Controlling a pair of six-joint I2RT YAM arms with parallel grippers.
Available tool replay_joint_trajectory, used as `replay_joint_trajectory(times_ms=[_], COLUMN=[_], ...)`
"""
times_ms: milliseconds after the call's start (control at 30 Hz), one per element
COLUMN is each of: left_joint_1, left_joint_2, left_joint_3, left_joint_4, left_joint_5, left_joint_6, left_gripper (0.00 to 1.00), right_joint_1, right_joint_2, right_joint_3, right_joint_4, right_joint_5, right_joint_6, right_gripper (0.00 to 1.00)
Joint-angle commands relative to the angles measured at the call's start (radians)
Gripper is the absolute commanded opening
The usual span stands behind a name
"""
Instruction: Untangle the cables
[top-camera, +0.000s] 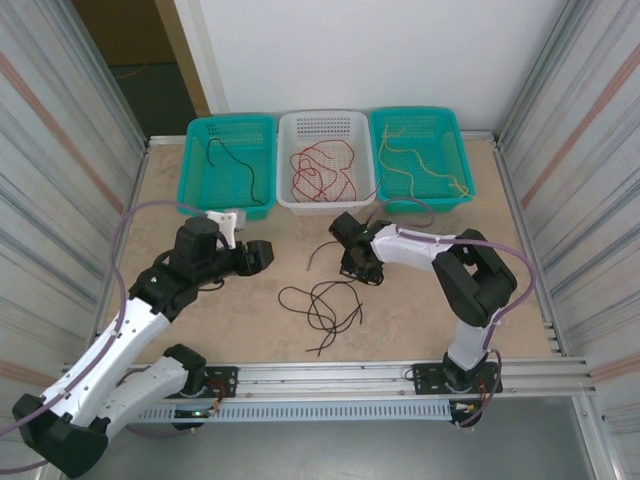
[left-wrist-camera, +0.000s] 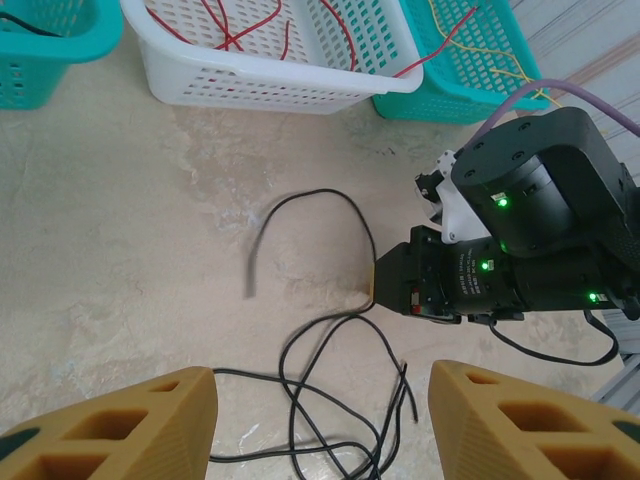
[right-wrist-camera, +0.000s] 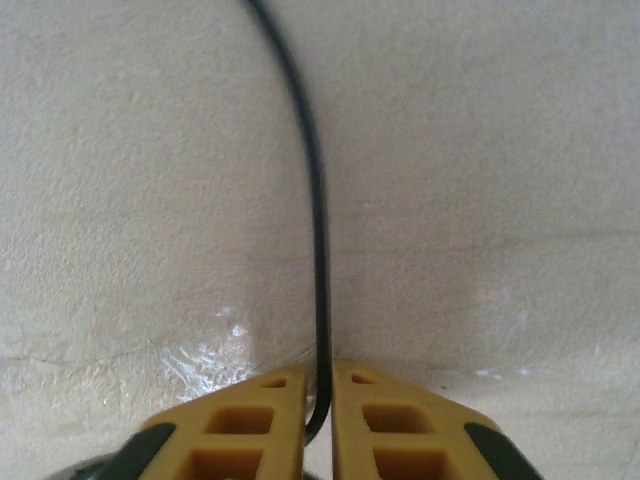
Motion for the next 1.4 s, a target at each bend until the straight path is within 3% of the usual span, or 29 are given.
replay_joint_trajectory(times_ms=[0, 400, 600, 933, 1033, 1233, 1367], left_joint_1=[-0.006, -0.028, -0.126, -0.293, -0.345, -0.419, -0.46], left_joint_2=[-0.005, 0.042, 0.05, 0.182, 0.255, 0.435, 0.542], left_joint_3=[-0.007, 0.049, 0.093, 0.181, 0.185, 0.242, 0.3], left_joint_4=[0.028, 0.078, 0.094, 0.125, 0.231, 0.431, 0.513], left_joint_5=[0.023, 0.072, 0.055, -0.035, -0.033, -0.05, -0.108], left_joint_6=[0.018, -0.018, -0.012, -0.03, -0.043, -0.04, 0.005], left_gripper=[0.59, 0.59, 0.62, 0.68, 0.7, 0.75, 0.69], right_joint_1=[0.0, 0.035, 0.042, 0.03, -0.028, -0.222, -0.295], right_joint_2=[-0.014, -0.337, -0.515, -0.662, -0.708, -0.738, -0.708], right_joint_3=[-0.007, -0.023, -0.057, -0.067, -0.089, -0.09, -0.023], right_joint_4=[0.0, 0.034, 0.128, 0.17, 0.21, 0.282, 0.196], right_joint_5=[0.021, 0.078, -0.016, -0.083, -0.178, -0.483, -0.629], right_joint_6=[0.007, -0.132, -0.243, -0.375, -0.39, -0.361, -0.413], right_gripper=[0.0, 0.0, 0.0, 0.0, 0.0, 0.0, 0.0])
